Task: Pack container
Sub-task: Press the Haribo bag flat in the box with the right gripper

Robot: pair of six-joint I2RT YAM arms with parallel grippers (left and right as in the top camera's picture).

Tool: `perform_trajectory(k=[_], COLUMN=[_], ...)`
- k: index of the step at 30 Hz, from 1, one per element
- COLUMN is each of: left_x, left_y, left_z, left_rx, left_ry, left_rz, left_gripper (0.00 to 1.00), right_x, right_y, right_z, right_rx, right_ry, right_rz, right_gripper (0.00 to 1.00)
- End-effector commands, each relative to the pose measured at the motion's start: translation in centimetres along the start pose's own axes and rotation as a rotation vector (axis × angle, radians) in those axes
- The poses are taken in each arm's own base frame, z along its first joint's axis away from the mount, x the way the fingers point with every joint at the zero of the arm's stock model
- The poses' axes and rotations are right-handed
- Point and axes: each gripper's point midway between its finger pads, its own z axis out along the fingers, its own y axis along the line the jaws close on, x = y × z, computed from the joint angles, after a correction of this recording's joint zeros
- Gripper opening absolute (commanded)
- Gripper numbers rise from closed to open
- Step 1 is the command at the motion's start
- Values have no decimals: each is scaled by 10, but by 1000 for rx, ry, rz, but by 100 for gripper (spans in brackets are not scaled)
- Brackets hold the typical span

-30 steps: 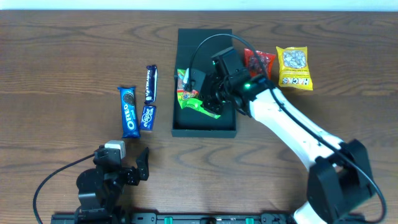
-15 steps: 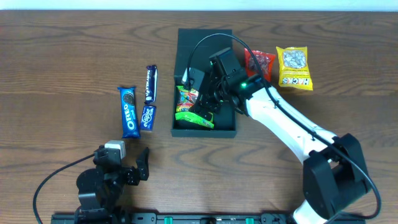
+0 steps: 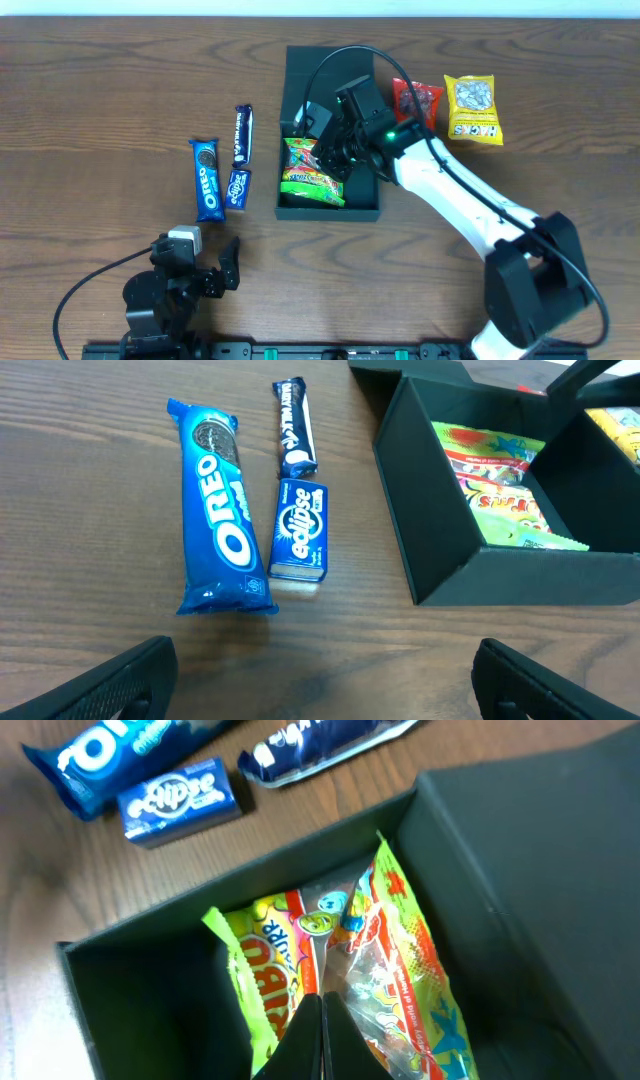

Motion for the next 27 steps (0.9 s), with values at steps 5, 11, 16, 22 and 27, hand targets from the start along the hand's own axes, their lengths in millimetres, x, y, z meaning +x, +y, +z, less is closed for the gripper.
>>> perform_trajectory(k=[5,11,16,22,27], left_x=[3,3,3,3,3], left_y=[0,0,0,0,0], left_z=[2,2,2,2,2], left_rx=[8,8,8,8,8], left_ry=[3,3,3,3,3], left_rz=[-10,-10,-10,-10,-10], left_gripper=[95,95,95,95,95], right_x=[43,69,81,67,55], right_y=[-3,-2,-1,-3,-7], right_z=[46,68,80,81,79], right_rx=[-1,-22,-33,-30,-23], right_ry=[160,236,262,214,181], right_rz=[90,115,121,104,94], right_gripper=[1,1,1,1,1])
